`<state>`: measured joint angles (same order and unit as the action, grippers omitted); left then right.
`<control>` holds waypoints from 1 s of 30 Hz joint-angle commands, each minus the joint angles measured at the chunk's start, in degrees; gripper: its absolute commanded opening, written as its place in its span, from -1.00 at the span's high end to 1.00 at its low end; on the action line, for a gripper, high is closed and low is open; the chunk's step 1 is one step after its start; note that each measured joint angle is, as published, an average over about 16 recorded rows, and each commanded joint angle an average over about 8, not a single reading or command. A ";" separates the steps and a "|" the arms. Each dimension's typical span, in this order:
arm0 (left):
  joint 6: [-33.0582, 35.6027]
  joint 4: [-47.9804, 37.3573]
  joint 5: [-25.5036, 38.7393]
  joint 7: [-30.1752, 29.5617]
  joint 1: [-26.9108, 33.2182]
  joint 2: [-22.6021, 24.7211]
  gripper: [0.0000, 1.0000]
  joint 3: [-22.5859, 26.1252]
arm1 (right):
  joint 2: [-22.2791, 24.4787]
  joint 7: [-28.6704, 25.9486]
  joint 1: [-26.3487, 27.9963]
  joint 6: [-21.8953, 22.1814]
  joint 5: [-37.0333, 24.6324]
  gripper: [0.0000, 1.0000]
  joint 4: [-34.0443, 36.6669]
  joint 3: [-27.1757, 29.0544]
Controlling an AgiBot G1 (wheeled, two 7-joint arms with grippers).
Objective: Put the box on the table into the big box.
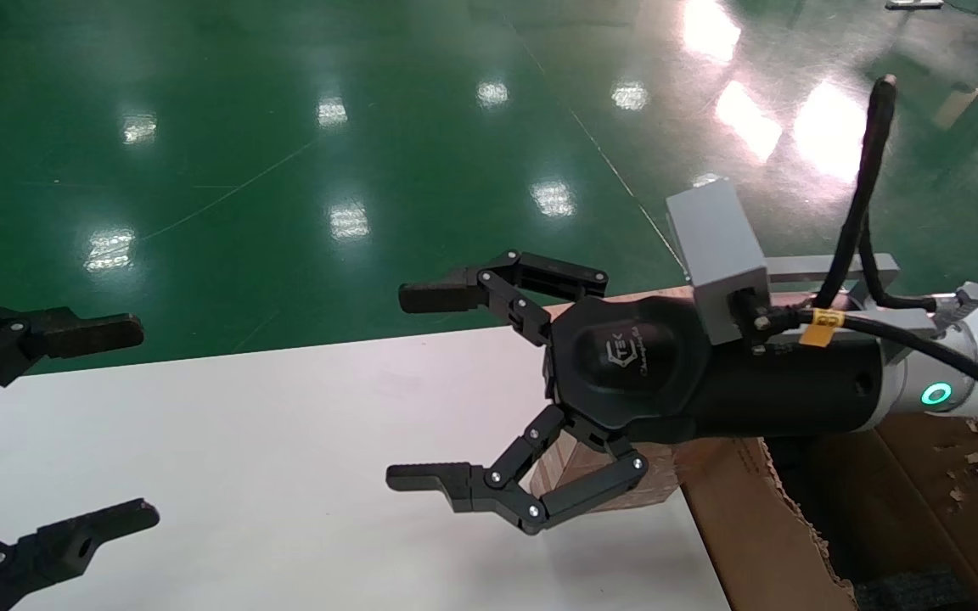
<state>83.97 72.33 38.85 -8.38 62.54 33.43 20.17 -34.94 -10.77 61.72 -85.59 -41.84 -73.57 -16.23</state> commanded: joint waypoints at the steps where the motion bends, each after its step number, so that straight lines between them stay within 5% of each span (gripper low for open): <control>1: 0.00 0.00 0.00 0.00 0.00 0.00 -1.00 0.00 | 0.00 0.00 0.00 0.00 0.00 -1.00 0.00 0.00; 13: 0.00 0.00 0.00 0.00 0.00 0.00 -1.00 0.00 | -0.01 0.00 -0.02 -0.01 0.00 -1.00 0.00 0.03; 15: 0.00 0.00 0.00 0.00 0.00 0.00 -0.76 0.00 | 0.01 0.01 -0.02 -0.03 -0.03 -1.00 -0.01 0.01; 22: 0.00 -0.01 0.00 0.00 0.00 0.00 0.90 0.00 | 1.23 -0.04 0.80 -1.05 -1.92 -1.00 0.03 -0.61; 30: 0.00 -0.01 0.00 0.01 0.01 0.00 1.00 0.01 | 5.63 0.87 6.33 -5.11 -9.22 -1.00 2.91 -4.86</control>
<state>83.98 72.32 38.85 -8.38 62.54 33.43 20.18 -29.21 -9.17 68.02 -90.01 -50.82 -70.17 -21.64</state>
